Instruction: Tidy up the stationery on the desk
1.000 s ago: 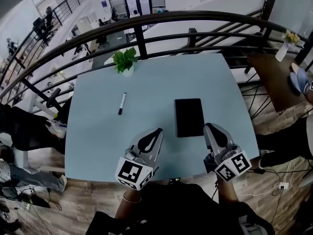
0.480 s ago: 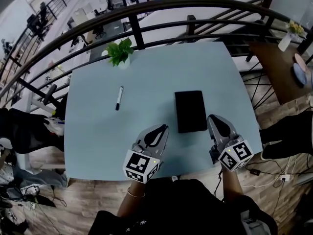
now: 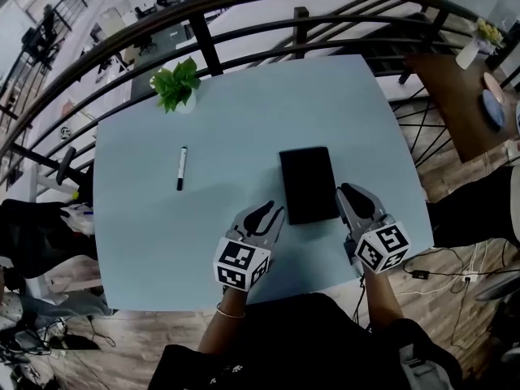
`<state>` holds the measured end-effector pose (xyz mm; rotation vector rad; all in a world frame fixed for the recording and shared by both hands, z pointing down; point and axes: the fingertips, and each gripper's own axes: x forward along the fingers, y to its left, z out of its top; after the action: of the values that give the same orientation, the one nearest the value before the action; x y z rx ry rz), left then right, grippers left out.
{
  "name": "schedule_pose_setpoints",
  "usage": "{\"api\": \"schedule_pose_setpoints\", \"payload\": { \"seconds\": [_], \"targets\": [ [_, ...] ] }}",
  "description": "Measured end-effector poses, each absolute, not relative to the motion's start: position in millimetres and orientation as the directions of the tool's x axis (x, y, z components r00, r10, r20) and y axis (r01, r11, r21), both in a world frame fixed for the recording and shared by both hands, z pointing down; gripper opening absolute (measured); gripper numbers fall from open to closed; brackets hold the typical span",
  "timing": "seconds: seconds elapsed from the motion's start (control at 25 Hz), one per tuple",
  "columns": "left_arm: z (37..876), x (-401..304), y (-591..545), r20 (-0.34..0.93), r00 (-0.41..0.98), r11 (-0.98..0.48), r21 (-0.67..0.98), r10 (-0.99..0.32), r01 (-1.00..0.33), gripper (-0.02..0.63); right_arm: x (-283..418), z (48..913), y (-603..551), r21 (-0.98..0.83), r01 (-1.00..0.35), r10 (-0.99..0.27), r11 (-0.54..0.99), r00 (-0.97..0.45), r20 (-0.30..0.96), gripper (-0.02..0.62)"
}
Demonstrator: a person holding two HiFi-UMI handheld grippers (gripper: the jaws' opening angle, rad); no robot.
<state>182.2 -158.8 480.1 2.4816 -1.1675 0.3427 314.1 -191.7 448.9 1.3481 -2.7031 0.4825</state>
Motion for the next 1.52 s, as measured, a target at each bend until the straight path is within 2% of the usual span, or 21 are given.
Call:
{"api": "schedule_pose_setpoints", "payload": {
  "seconds": [0.24, 0.4, 0.48, 0.84, 1.24, 1.52],
  "targets": [
    [523.2, 194.3, -176.7, 0.441, 0.637, -0.582, 0.273, -0.632, -0.766, 0.103, 316.4, 492.6, -211.6, -0.241, -0.812, -0.746, 0.532, -0.584, 0.32, 0.071],
    [550.4, 200.9, -184.8, 0.495, 0.626, -0.554, 0.305, -0.602, -0.775, 0.114, 317.0, 514.9, -221.5, -0.259, -0.82, -0.728, 0.511, -0.573, 0.376, 0.133],
    [562.7, 201.6, -187.6, 0.521, 0.618, -0.541, 0.315, -0.588, -0.78, 0.14, 317.5, 524.1, -226.3, -0.253, -0.827, -0.725, 0.502, -0.561, 0.399, 0.135],
    [598.0, 204.9, -192.5, 0.593, 0.601, -0.498, 0.352, -0.536, -0.792, 0.173, 325.5, 566.6, -236.2, -0.232, -0.857, -0.684, 0.46, -0.509, 0.523, 0.147],
    [608.6, 210.2, -193.9, 0.626, 0.588, -0.499, 0.34, -0.513, -0.797, 0.179, 331.1, 597.3, -236.2, -0.215, -0.878, -0.64, 0.429, -0.463, 0.614, 0.178],
    [611.1, 215.0, -192.0, 0.633, 0.59, -0.499, 0.345, -0.501, -0.795, 0.176, 328.3, 607.5, -232.2, -0.214, -0.874, -0.611, 0.436, -0.462, 0.643, 0.172]
  ]
}}
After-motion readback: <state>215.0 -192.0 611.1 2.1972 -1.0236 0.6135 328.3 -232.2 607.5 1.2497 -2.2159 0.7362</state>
